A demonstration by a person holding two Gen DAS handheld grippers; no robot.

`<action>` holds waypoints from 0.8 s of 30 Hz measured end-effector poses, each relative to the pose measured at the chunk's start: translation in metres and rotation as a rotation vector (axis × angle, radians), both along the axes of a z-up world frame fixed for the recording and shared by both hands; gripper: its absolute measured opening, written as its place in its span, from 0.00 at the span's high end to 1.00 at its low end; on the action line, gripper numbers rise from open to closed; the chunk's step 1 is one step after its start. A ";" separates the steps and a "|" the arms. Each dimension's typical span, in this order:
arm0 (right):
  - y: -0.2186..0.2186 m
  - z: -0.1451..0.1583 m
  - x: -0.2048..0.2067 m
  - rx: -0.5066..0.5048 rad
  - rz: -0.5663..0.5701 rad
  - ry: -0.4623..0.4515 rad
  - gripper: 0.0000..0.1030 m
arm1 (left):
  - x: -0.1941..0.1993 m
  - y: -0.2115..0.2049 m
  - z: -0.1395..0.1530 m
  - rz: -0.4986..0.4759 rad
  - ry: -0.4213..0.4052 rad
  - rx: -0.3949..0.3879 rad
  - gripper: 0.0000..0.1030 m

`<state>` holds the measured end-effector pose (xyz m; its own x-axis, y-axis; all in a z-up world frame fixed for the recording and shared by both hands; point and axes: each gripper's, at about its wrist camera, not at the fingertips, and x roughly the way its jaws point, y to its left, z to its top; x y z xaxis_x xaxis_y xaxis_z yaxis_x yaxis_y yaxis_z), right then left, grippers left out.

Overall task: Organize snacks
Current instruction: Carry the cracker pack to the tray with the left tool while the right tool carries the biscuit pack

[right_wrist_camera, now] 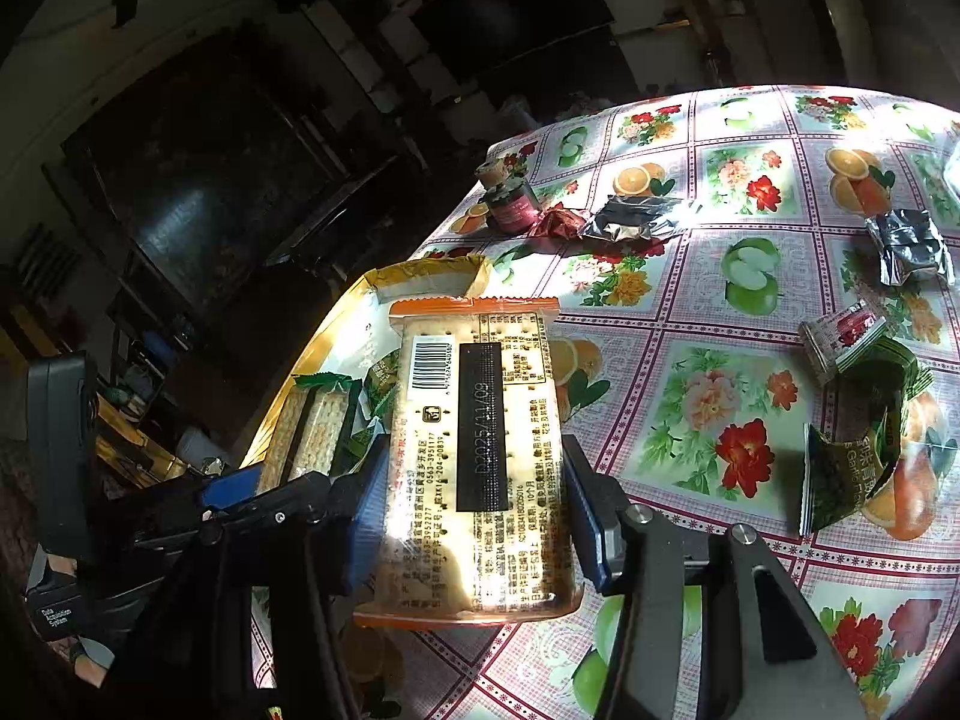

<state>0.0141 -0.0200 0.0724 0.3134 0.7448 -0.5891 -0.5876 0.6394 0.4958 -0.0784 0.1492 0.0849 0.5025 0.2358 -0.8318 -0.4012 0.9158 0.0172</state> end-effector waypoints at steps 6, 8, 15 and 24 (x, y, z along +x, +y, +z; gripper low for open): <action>0.018 0.000 0.002 -0.003 0.032 0.001 0.49 | 0.000 0.016 -0.002 0.031 0.002 -0.002 0.54; 0.026 0.000 0.002 -0.005 0.044 -0.001 0.49 | 0.000 0.022 -0.003 0.043 0.004 -0.002 0.54; 0.055 0.001 0.008 -0.004 0.095 0.003 0.49 | -0.001 0.048 -0.003 0.087 0.002 -0.015 0.54; 0.106 0.004 0.022 0.004 0.162 0.010 0.49 | 0.003 0.089 0.000 0.151 -0.005 -0.033 0.54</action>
